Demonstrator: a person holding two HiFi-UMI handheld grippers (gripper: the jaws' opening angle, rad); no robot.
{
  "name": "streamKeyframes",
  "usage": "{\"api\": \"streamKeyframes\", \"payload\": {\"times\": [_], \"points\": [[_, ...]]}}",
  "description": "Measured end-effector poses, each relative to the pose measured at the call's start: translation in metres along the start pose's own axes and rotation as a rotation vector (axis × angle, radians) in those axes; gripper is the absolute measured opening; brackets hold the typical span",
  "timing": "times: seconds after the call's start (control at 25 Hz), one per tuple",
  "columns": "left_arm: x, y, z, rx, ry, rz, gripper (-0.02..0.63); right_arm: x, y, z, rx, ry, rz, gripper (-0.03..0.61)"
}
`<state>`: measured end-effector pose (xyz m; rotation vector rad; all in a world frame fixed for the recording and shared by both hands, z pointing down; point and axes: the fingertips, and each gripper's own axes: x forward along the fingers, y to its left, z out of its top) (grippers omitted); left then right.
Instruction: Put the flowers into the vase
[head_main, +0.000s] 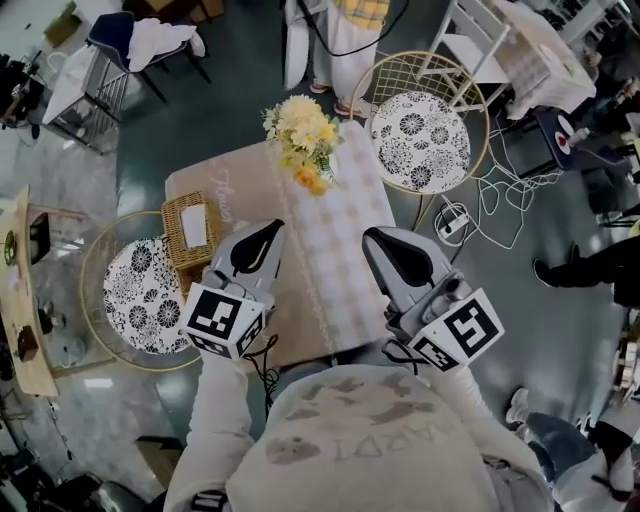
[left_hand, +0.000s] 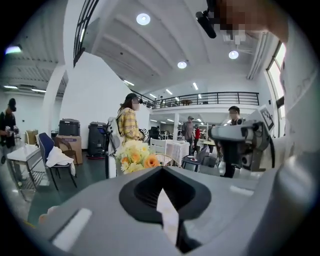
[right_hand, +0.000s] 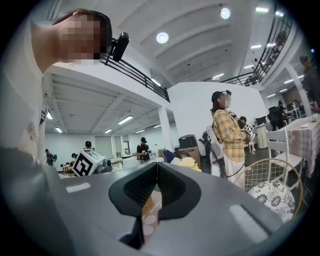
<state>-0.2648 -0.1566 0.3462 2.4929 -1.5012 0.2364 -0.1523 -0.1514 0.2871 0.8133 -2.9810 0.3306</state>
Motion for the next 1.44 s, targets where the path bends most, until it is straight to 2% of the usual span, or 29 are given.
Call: {"api": "streamKeyframes", "payload": {"times": [0.24, 0.36, 0.72, 1.44], "points": [[-0.032, -0.034, 0.043, -0.054, -0.108, -0.077, 0.0, 0.012, 0.025, 0.0, -0.021, 0.01, 0.052, 0.028], [-0.043, -0.043, 0.055, -0.051, -0.137, -0.088, 0.0, 0.016, 0.034, 0.001, -0.034, 0.016, 0.069, 0.028], [-0.058, -0.051, 0.067, 0.017, -0.163, -0.052, 0.0, 0.018, 0.057, 0.01, -0.097, 0.029, 0.119, 0.028], [-0.064, -0.055, 0.081, 0.038, -0.22, -0.052, 0.0, 0.012, 0.071, 0.019, -0.141, 0.033, 0.134, 0.027]]}}
